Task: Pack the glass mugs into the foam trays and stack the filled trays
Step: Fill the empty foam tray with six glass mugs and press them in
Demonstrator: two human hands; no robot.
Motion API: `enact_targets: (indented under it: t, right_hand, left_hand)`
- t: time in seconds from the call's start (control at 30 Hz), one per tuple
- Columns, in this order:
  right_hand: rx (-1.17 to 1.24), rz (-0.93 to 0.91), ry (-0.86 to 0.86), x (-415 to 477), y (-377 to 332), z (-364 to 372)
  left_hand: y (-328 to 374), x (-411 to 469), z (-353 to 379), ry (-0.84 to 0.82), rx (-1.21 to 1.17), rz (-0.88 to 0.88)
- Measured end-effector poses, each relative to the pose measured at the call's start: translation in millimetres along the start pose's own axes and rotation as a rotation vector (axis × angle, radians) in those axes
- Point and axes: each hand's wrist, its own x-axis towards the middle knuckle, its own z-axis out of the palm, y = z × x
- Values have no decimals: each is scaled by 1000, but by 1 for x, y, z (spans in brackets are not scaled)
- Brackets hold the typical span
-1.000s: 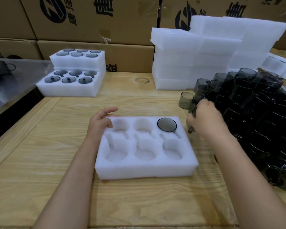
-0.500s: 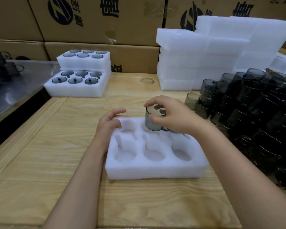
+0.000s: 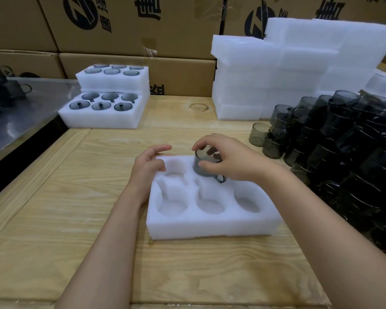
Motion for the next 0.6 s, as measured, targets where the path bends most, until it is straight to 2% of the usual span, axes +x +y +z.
enact_targets:
  t: [0.23,0.33,0.6]
  right_hand:
    - [-94,0,-41,-2,3,11]
    - [-151,69,-49,3,-4,24]
    - [-496,216,-185,5,-5,47]
  left_hand:
    - [0,0,0,-12,-3,-8]
    - [-1,0,0,-22,15,-8]
    - [0,0,2,-51,17,3]
